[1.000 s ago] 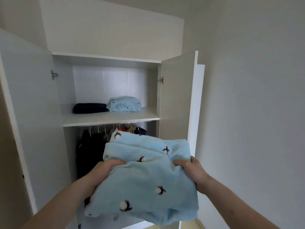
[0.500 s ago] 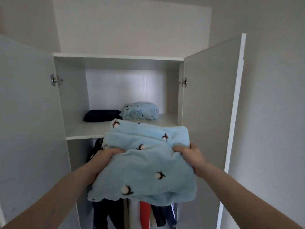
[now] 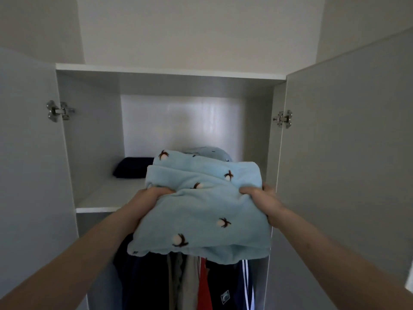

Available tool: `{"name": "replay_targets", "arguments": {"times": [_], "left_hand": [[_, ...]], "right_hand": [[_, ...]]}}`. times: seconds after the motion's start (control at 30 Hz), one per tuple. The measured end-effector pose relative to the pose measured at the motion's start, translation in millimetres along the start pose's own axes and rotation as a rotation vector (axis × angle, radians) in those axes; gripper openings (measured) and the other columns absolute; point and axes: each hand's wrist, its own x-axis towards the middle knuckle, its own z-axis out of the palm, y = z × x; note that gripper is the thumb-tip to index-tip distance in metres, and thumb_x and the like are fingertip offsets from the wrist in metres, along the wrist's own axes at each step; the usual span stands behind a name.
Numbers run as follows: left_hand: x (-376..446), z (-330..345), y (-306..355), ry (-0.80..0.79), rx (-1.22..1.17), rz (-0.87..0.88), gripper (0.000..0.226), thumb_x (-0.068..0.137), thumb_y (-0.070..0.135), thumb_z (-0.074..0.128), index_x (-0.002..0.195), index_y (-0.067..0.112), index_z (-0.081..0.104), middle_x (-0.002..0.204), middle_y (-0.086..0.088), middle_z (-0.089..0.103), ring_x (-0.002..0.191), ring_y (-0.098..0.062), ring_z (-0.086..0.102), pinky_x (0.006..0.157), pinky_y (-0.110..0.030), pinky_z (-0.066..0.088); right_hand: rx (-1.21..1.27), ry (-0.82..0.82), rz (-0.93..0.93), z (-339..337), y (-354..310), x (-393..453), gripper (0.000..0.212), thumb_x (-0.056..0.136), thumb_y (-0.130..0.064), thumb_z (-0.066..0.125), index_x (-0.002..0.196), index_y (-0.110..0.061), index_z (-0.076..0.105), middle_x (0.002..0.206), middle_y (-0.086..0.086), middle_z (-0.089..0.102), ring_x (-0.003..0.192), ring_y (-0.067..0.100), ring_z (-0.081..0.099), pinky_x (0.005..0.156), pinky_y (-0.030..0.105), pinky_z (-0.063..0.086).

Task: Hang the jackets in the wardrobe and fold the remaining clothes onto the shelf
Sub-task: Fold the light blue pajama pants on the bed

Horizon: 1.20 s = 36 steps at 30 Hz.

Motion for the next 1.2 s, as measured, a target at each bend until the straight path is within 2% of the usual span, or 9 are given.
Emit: {"name": "replay_targets", "arguments": {"times": [0.13,0.23,0.4,0.7,0.87,0.97,1.07,1.13,1.2], "left_hand": [[73.5,0.1,14.4,-0.069,-0.012,0.038,0.067,0.052,0.033,0.087,0.114,0.009,0.075,0.106,-0.014,0.077,0.100,-0.035,0.074,0.100,-0.061,0.052],[127.5,1.1,17.8,-0.063,-0.025,0.014,0.071,0.052,0.033,0.086,0.117,0.007,0.071,0.102,-0.013,0.078,0.092,-0.033,0.075,0.092,-0.050,0.058],[191.6,1.9,18.3,-0.116,-0.066,-0.059,0.075,0.066,0.027,0.083,0.133,0.005,0.060,0.118,-0.018,0.071,0.101,-0.038,0.071,0.098,-0.053,0.055],[252.6,-35.4,25.8,-0.242,-0.059,-0.065,0.055,0.078,0.030,0.076,0.128,0.009,0.067,0.119,-0.021,0.072,0.111,-0.041,0.069,0.107,-0.061,0.046],[263.8,-89.4,9.3,-0.119,0.085,-0.116,0.053,0.080,0.033,0.075,0.128,0.011,0.067,0.117,-0.018,0.073,0.110,-0.039,0.069,0.107,-0.059,0.047],[262.2,-126.3,-5.3,-0.013,0.151,-0.185,0.045,0.087,0.036,0.069,0.124,0.010,0.068,0.112,-0.017,0.075,0.108,-0.036,0.069,0.104,-0.051,0.050],[258.9,-157.3,-7.9,0.015,0.234,-0.243,0.044,0.088,0.040,0.070,0.120,0.010,0.070,0.099,-0.012,0.079,0.099,-0.030,0.071,0.083,-0.038,0.055],[260.1,-171.5,-7.0,0.110,0.358,-0.238,0.053,0.087,0.038,0.074,0.129,0.008,0.064,0.112,-0.013,0.074,0.102,-0.027,0.068,0.073,-0.032,0.051],[260.8,-178.9,-5.0,0.283,0.603,-0.185,0.067,0.087,0.035,0.073,0.142,0.004,0.050,0.137,-0.017,0.058,0.118,-0.032,0.059,0.082,-0.033,0.046]], "right_hand": [[-0.014,0.038,0.013,14.6,-9.9,56.6,0.025,0.077,-0.026,0.082,0.094,-0.026,0.063,0.091,-0.001,0.073,0.079,0.019,0.071,0.049,0.022,0.052],[-0.047,0.080,0.024,26.7,-11.5,97.1,0.040,0.077,-0.025,0.082,0.112,-0.016,0.066,0.101,0.007,0.073,0.087,0.027,0.072,0.062,0.030,0.057],[-0.093,0.156,0.042,42.1,-2.0,147.5,0.060,0.075,-0.027,0.084,0.128,-0.011,0.062,0.115,0.013,0.071,0.099,0.034,0.070,0.091,0.050,0.059],[-0.044,0.130,-0.006,86.8,-1.4,206.1,0.078,0.076,-0.037,0.083,0.144,-0.019,0.047,0.116,0.001,0.066,0.098,0.022,0.069,0.076,0.035,0.058],[-0.119,-0.077,-0.017,129.4,6.0,215.1,0.078,0.085,-0.034,0.076,0.153,-0.036,0.036,0.127,-0.002,0.062,0.102,0.020,0.067,0.075,0.033,0.057],[-0.272,-0.245,-0.082,159.8,18.2,213.8,0.068,0.089,-0.037,0.075,0.150,-0.034,0.045,0.144,-0.005,0.048,0.115,0.011,0.056,0.089,0.023,0.048],[-0.422,-0.379,-0.166,198.1,34.2,214.2,0.066,0.090,-0.041,0.072,0.150,-0.031,0.045,0.156,-0.007,0.039,0.132,0.011,0.047,0.107,0.024,0.037],[-0.500,-0.423,-0.186,224.8,45.3,213.3,0.069,0.093,-0.048,0.066,0.154,-0.032,0.039,0.164,-0.006,0.022,0.150,0.016,0.027,0.119,0.031,0.024],[-0.524,-0.437,-0.219,248.4,55.1,213.1,0.068,0.094,-0.052,0.061,0.155,-0.033,0.036,0.167,-0.006,0.011,0.153,0.018,0.019,0.118,0.030,0.019]]}}
